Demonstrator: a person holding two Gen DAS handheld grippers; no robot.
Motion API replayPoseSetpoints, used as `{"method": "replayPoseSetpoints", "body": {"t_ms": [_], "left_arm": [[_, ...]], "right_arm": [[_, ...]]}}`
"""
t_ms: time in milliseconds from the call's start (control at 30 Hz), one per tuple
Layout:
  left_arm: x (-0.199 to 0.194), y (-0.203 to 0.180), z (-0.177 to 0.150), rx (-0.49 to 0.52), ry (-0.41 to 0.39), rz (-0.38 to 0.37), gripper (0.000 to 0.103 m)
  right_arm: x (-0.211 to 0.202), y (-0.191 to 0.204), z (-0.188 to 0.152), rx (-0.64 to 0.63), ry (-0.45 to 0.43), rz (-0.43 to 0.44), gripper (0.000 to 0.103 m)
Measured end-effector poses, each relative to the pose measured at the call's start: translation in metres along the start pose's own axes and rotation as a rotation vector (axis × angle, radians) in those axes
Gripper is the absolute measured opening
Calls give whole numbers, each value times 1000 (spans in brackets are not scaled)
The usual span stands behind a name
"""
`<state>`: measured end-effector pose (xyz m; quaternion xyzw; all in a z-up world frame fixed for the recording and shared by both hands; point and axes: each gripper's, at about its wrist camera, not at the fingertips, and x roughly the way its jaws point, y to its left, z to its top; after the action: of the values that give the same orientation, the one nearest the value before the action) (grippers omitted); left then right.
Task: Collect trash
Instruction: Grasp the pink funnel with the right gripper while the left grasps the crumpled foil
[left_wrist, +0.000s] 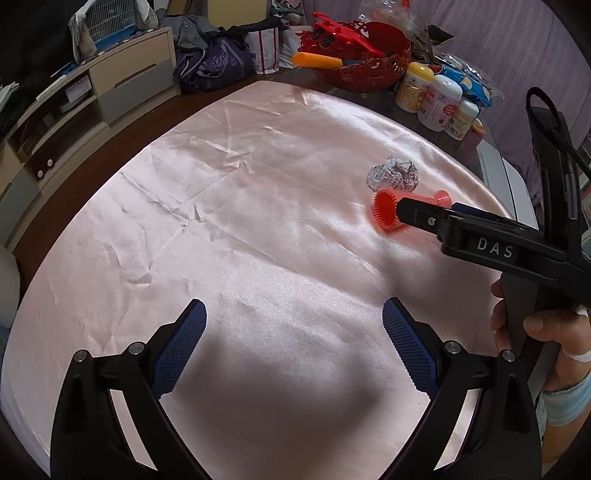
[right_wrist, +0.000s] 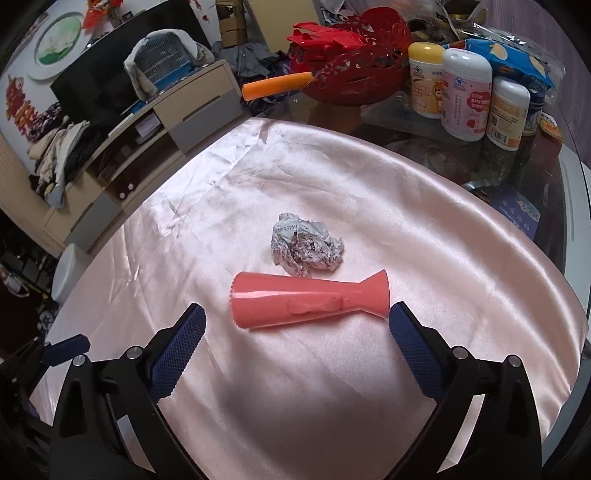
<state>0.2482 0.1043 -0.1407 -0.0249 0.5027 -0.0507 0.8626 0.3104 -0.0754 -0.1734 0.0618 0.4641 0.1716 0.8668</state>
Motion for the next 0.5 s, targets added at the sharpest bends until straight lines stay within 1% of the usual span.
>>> {"method": "replayPoseSetpoints", "body": {"t_ms": [133, 200, 300, 333, 367, 500], "left_arm": [[6, 1, 4, 1, -2, -11, 91], [8, 0, 5, 6, -5, -18, 91], [12, -1, 6, 9, -4, -22, 91], [14, -1, 7, 7, -3, -23, 91], [15, -1, 8, 4, -3, -26, 91], [24, -9, 12, 13, -6, -51, 91]], "right_arm": [[15, 0, 2, -4, 14, -65, 99], [21, 0, 1, 1, 25, -79, 100], [24, 5, 0, -49, 14, -117, 99], [23, 4, 0, -58, 12, -121, 96], [21, 1, 0, -60, 7, -122, 91], [6, -17, 0, -62, 3, -116, 91]]}}
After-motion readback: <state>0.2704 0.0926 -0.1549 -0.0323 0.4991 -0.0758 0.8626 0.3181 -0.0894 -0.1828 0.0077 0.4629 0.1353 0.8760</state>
